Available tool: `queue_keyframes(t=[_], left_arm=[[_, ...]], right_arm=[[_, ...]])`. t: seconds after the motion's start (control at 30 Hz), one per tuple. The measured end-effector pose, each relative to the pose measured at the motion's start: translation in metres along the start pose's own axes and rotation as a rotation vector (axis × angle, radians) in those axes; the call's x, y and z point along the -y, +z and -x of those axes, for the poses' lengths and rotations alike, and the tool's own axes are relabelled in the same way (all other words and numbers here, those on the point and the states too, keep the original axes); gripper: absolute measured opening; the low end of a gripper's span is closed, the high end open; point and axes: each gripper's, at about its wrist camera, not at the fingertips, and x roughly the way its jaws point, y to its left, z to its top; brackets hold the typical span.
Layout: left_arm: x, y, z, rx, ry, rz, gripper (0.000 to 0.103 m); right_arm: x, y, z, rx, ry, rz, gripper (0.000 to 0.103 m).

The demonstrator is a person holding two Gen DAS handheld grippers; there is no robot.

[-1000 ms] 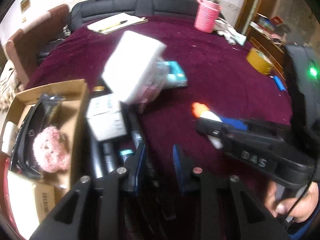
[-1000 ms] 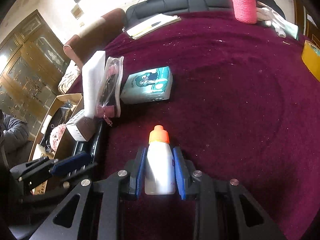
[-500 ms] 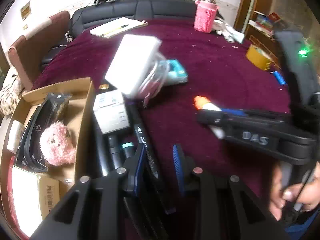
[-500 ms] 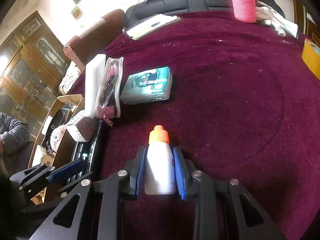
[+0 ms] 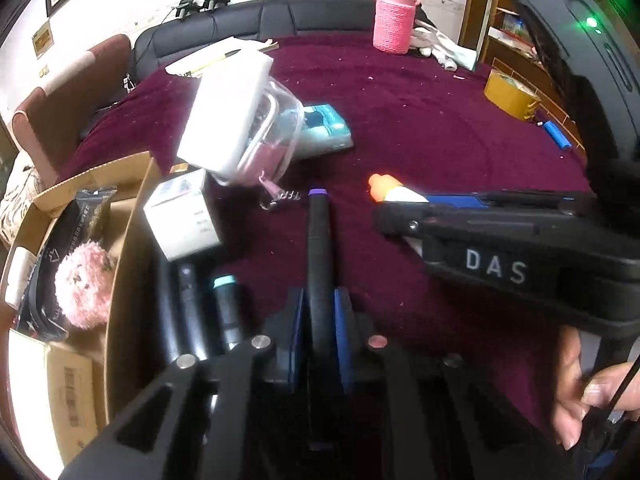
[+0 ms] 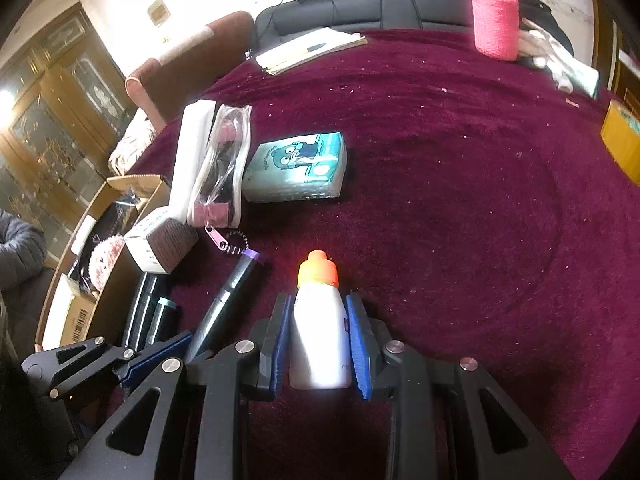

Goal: Organize objects
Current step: 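Grasp the white orange-capped bottle with the right gripper while the left gripper grasps a purple-capped marker, then carry the bottle and marker with both grippers over the box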

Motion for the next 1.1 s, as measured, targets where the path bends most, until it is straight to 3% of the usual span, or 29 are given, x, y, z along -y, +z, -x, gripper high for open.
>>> queue_keyframes(t=[0.27,0.57,1.1], left_arm=[[-0.001,0.000,0.004,0.035,-0.079,0.025,0.014],[-0.004,-0.001,0.018,0.085,-0.102,0.025,0.014],[-0.040,-0.022,0.075,0.224,-0.024,0.066,0.014]], right_arm=[[0.011,0.003,0.018,0.047,0.034,-0.064,0.030],[0.011,0.004,0.015,0.046,0.035,-0.076,0.030],[-0.003,-0.005,0.030,0.085,0.099,-0.114,0.030]])
